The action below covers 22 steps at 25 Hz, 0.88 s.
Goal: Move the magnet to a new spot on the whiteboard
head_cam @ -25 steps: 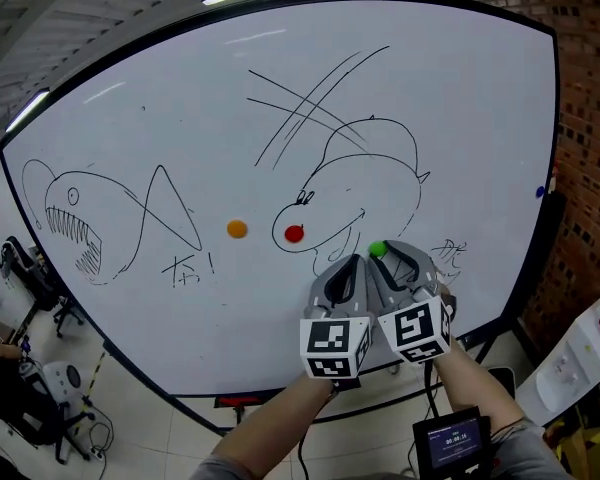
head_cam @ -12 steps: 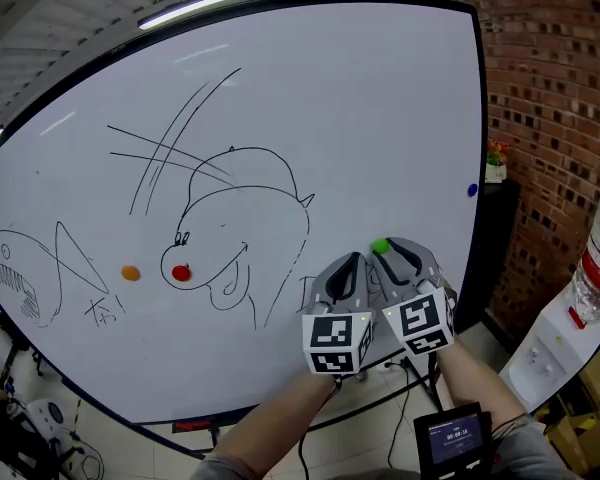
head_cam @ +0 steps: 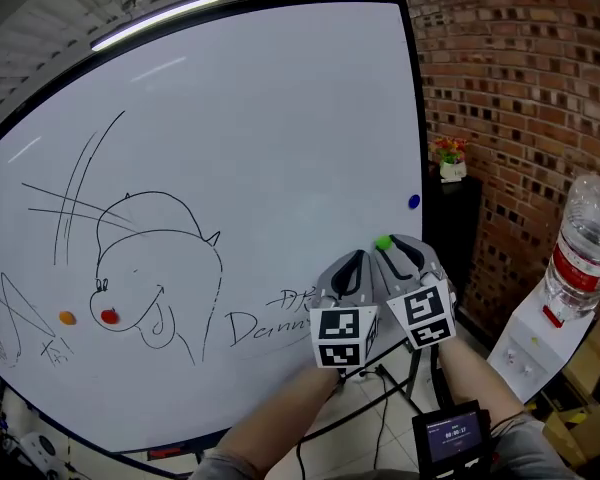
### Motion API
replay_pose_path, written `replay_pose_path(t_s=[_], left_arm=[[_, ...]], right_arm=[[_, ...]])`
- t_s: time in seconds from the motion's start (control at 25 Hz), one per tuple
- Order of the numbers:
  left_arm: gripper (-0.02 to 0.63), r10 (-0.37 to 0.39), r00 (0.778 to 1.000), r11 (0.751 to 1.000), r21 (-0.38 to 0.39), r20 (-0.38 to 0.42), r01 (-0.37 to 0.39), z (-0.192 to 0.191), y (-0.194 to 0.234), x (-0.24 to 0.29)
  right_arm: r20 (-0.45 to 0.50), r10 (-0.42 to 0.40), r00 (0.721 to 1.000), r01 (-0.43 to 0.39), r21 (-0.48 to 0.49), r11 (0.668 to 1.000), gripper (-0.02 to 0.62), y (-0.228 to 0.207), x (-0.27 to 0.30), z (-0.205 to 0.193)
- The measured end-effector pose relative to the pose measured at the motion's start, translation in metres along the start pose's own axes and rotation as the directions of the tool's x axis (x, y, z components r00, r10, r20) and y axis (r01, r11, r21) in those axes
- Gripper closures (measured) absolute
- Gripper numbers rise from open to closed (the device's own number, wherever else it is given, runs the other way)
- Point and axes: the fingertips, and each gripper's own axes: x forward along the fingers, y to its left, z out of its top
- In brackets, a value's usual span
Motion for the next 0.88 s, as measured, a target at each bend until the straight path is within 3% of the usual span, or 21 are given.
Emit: replay_pose_path(t_s=[0.4,0.88], left_arm=[[0.606,-0.069,0.998,0.997,-0.020,-0.008,0.069,-0.014,-0.043,0.064],[0.606,-0.100,0.995,0.995,-0.018,-0.017,0.099,-0.025,-0.056,0.083]], right_arm=[[-0.040,-0.033,0.999,0.036,0.066,0.997,0.472,-0.070,0.008,-0.046],[-0.008,0.053,0.999,-0.051,0.188,0.981,0.471,-0.085,0.020,-0.067]])
